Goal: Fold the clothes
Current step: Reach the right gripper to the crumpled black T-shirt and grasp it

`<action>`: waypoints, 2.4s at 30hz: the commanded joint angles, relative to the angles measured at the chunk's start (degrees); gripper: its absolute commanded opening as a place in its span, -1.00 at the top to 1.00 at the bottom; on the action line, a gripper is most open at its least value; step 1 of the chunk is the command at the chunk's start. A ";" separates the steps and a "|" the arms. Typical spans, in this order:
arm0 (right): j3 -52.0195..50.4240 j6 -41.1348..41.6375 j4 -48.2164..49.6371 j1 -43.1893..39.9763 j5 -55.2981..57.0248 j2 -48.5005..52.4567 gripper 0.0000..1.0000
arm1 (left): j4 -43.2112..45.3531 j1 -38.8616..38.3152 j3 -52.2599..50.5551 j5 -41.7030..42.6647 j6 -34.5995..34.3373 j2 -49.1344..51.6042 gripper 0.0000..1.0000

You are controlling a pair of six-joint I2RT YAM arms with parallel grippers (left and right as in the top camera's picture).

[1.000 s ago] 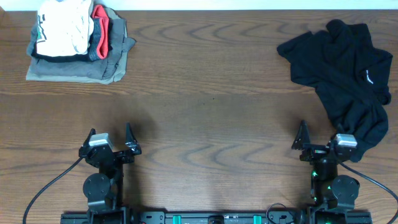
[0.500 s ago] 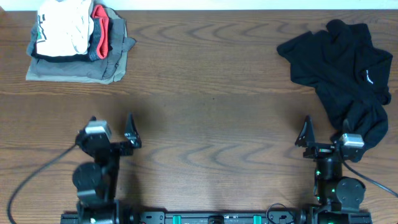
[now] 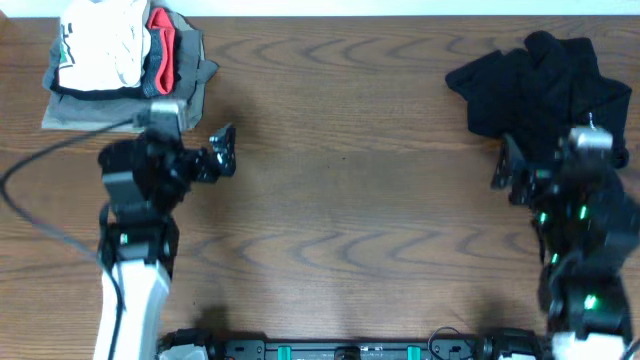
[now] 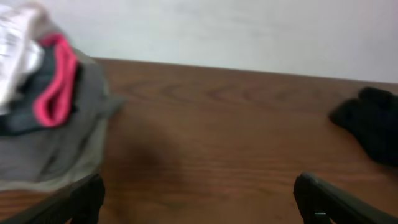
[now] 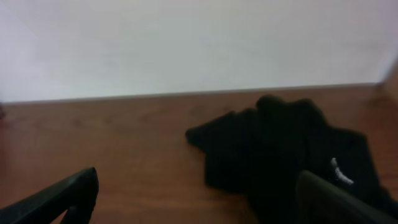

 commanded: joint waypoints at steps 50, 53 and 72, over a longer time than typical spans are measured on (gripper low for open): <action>50.23 -10.29 -26.53 -1.77 -7.63 78.14 -0.64 | -53.79 -17.14 51.41 -3.23 12.11 51.54 -0.96; 50.23 -10.25 -26.12 -1.46 -3.56 80.65 -0.61 | -53.00 -17.14 51.41 -3.23 12.09 51.54 -0.96; 49.99 -10.56 -27.76 3.23 2.95 84.00 0.97 | -47.17 -15.30 51.60 -4.74 10.27 50.03 -0.97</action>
